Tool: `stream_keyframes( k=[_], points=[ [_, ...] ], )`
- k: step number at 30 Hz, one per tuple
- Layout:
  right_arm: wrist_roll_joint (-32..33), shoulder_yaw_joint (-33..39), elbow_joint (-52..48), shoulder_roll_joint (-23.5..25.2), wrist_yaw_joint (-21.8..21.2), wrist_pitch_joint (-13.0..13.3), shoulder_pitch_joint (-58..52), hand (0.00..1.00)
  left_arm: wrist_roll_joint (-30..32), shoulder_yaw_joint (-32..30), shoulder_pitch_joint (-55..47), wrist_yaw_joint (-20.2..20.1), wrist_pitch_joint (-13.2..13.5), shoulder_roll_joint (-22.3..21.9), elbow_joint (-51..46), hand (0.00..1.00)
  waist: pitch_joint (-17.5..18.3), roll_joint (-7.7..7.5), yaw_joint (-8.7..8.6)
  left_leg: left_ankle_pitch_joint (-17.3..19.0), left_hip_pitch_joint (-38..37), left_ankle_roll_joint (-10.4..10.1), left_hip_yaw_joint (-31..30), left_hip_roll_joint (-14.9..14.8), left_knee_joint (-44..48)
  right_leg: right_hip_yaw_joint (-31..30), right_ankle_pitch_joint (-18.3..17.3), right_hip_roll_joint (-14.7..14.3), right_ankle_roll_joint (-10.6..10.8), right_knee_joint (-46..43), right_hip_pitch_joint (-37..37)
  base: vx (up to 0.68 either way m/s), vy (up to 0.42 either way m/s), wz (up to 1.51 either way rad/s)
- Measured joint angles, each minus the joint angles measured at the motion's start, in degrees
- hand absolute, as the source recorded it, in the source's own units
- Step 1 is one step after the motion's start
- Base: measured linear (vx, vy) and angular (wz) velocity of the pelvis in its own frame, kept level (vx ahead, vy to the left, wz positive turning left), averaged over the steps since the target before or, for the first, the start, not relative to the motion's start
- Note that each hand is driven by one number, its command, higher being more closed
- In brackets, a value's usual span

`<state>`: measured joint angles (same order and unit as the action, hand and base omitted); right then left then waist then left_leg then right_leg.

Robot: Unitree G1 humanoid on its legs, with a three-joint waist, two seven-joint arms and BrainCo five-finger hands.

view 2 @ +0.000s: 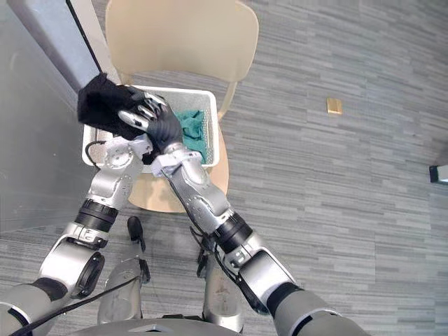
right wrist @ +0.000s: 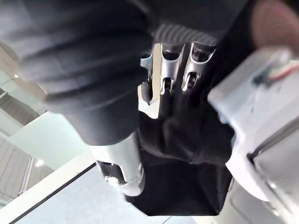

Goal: Pick up the laundry basket with both hands and put the clothes into the washing machine.

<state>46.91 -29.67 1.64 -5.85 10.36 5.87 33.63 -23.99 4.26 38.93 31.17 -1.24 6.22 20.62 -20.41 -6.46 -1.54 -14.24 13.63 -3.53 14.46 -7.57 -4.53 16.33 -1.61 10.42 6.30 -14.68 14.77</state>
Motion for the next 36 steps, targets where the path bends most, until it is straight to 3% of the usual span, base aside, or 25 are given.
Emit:
stream_keyframes(
  k=[5, 7, 15, 18, 23, 25, 29, 36],
  points=[
    [-2.4, 8.3, -8.2, -3.4, -4.8, -2.1, -16.9, 0.0, -3.0, -7.3, -7.4, -0.6, 0.9, 0.7, -4.3, 1.0, 4.0, -0.13, -0.15, 1.0, -2.6, 0.0, -0.1, 0.4, -0.2, 0.2, -0.2, 0.2, 0.2, 1.4, -3.2, 0.06, -0.02, 0.03],
    [-3.6, 13.6, -9.2, -4.8, -6.4, -3.9, -25.0, 0.0, -3.1, -10.2, -11.2, -0.8, 1.7, 0.7, -6.8, 1.0, 7.4, -0.07, -0.41, 1.9, -3.0, -0.3, 0.2, 0.5, -0.4, 0.2, -0.3, 0.2, 0.3, 2.5, -3.9, 0.04, -0.014, -0.04],
    [-9.3, 28.9, -9.6, -5.2, -7.8, -7.7, -35.9, 0.0, -4.1, -16.4, -16.9, -2.5, 2.1, 1.2, -14.8, 1.0, 11.9, 0.29, -1.06, 2.7, -5.8, -0.2, 1.2, 0.9, -0.4, -1.0, 0.4, 0.3, 0.4, 4.8, -6.8, 0.03, -0.009, -0.06],
    [-11.4, 32.9, -9.6, -3.5, -7.7, -8.2, -38.3, 0.0, -5.4, -17.7, -19.3, -3.6, 2.5, 1.8, -17.8, 1.0, 13.9, 1.24, -1.56, 3.2, -6.9, -0.2, 1.1, 1.2, -0.4, -1.0, 0.4, 0.5, 0.4, 5.4, -8.3, 0.04, -0.006, 0.03],
    [-15.6, 36.5, -9.3, -2.5, -7.3, -9.9, -42.0, 0.0, -8.6, -19.7, -23.7, -6.3, 3.8, 1.8, -23.4, 1.0, 17.3, 5.07, -1.7, 3.5, -7.1, -0.1, -0.1, 2.1, -0.4, 0.0, 0.0, 1.4, 0.9, 5.6, -9.0, 0.05, 0.0, 0.1],
    [-15.8, 38.3, -7.9, -0.8, -7.2, -10.1, -42.9, 0.0, -9.6, -21.7, -26.6, -7.1, 4.1, 1.8, -25.9, 1.0, 18.0, 5.93, -1.61, 3.5, -7.6, -0.2, -0.1, 2.2, -0.4, -0.1, -0.1, 1.4, 1.1, 5.6, -9.4, 0.04, -0.01, 0.0],
    [-16.8, 41.5, -6.3, 2.0, -6.4, -10.7, -46.7, 0.0, -10.9, -25.5, -34.0, -8.5, 4.8, 1.2, -29.4, 1.0, 19.1, 6.81, -1.31, 4.0, -8.6, -0.4, -0.3, 2.2, -0.4, 0.1, -0.6, 1.4, 1.2, 5.8, -10.6, 0.05, -0.025, 0.03],
    [-18.7, 48.3, -2.5, 8.7, -5.9, -11.4, -53.9, 0.0, -11.8, -32.3, -53.7, -12.0, 5.0, -7.5, -33.9, 1.0, 20.8, 7.67, -0.01, 4.5, -8.8, -0.2, -0.2, 2.2, -0.4, 0.1, -0.8, 1.6, 1.4, 6.1, -11.1, 0.04, -0.008, 0.01]
  ],
)
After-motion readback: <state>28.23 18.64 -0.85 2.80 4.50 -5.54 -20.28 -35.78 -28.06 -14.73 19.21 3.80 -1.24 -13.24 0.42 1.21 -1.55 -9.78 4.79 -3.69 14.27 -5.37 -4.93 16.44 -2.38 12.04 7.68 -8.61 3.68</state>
